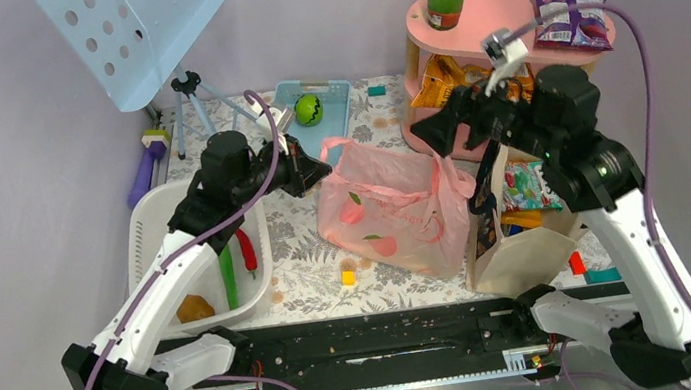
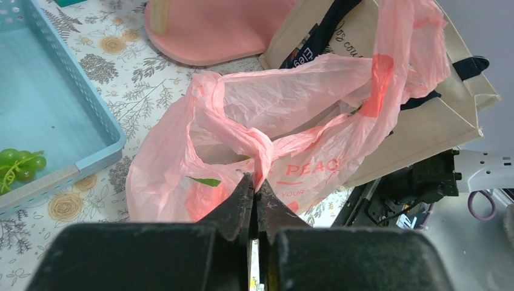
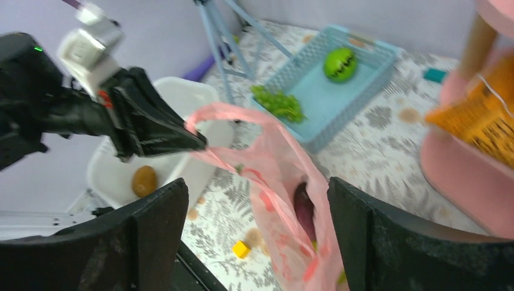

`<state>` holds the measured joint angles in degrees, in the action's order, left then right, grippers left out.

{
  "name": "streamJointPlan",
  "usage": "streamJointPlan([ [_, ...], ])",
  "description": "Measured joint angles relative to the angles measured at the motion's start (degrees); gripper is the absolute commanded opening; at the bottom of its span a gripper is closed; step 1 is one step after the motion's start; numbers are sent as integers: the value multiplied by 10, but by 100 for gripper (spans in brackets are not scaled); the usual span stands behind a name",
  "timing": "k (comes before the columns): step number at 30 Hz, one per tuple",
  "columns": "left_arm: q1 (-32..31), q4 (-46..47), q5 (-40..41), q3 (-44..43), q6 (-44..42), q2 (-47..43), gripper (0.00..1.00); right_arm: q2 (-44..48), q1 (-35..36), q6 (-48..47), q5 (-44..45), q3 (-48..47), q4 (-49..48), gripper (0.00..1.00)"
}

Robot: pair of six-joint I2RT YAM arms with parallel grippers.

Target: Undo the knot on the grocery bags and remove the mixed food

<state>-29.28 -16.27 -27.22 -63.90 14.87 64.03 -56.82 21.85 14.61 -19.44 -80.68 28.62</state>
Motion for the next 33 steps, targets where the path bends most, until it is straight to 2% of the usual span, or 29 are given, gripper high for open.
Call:
streamJointPlan([
  [3,0,-2,9,0,0,-4,0,-60,31,-14,-12,-73,7,90],
  [7,0,-2,28,0,-1,-19,0,-121,87,-25,-6,-112,12,77],
  [12,0,-2,44,0,-7,-36,0,-168,117,5,3,-81,7,60],
  [17,0,-1,48,0,-12,-40,0,-196,132,46,36,-29,7,48],
  [21,0,-1,48,1,-14,-40,0,-215,133,58,67,-21,16,37],
  [30,0,-1,49,3,-15,-40,0,-235,165,42,117,-22,45,31],
  [33,0,0,49,3,-16,-40,0,-240,179,28,155,-14,47,33],
])
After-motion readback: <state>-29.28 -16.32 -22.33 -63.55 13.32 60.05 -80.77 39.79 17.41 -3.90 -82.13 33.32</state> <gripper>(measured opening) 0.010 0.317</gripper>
